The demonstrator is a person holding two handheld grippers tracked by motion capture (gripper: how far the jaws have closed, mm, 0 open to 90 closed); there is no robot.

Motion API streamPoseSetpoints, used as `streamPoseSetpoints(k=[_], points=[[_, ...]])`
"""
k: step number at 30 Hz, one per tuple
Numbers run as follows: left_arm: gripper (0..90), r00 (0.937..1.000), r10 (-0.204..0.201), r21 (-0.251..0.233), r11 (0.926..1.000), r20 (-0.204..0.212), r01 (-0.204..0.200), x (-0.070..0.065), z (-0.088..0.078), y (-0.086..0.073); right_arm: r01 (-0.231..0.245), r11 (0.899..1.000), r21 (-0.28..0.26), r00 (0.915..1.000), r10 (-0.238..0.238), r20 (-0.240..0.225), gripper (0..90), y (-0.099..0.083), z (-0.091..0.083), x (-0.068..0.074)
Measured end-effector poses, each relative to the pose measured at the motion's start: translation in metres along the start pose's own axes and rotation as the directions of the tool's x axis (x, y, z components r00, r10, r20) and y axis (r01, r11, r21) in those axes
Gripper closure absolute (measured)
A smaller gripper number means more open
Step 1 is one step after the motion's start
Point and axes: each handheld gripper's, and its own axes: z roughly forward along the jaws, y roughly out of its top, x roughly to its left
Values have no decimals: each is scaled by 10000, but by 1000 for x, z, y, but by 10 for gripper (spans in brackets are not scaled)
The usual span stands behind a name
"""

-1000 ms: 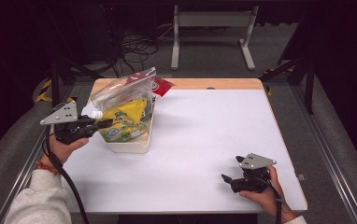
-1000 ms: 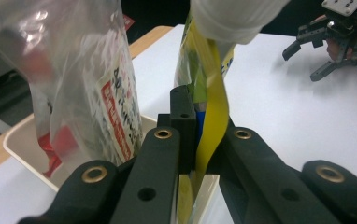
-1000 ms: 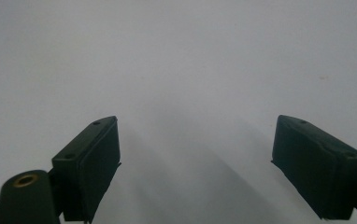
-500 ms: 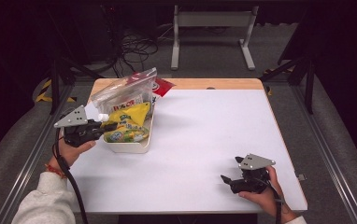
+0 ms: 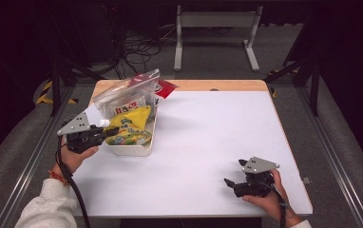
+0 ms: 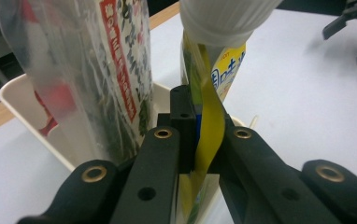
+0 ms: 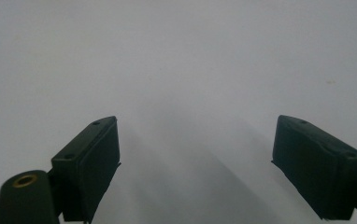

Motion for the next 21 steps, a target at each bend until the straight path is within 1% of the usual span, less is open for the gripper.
streamPoseSetpoints(k=[1, 3, 5, 7, 8, 10, 12, 16, 18, 21], points=[[868, 10000, -27, -14, 10000, 36, 27, 0, 0, -1, -6, 10000, 9, 10000, 6, -9, 150, 0, 0, 0], [868, 10000, -72, -19, 10000, -62, 72, 0, 0, -3, -5, 10000, 29, 10000, 5, -12, 150, 0, 0, 0], [868, 10000, -64, -19, 10000, -40, 64, 0, 0, -4, 7, 10000, 18, 10000, -7, -15, 150, 0, 1, 0], [868, 9998, -150, -11, 9999, -102, 149, 0, 0, -6, 2, 10000, 16, 10000, -2, -23, 150, 0, 1, 0], [868, 9999, -157, -3, 9999, -60, 157, 0, 1, -7, 6, 10000, 17, 10000, -6, -24, 150, 0, 1, 0], [868, 9998, -158, 73, 9998, -157, 159, -1, 2, -9, 16, 10000, 21, 10000, -16, -41, 151, 0, 1, 1], [868, 9996, -221, 78, 9997, -152, 223, 0, 3, -11, 13, 10000, 25, 10000, -13, -50, 151, 1, 1, 1], [868, 9997, -176, 85, 9998, -182, 177, 0, 3, -12, 17, 10000, 34, 10000, -17, -87, 150, 1, 2, 1], [868, 9996, -216, 82, 9997, -187, 218, 0, 3, -12, 9, 10000, 39, 10000, -9, -97, 150, 1, 2, 1], [867, 9993, -347, -53, 9994, -115, 346, 0, 3, -16, 61, 9999, 94, 9999, -60, -106, 151, 0, 3, 1]])
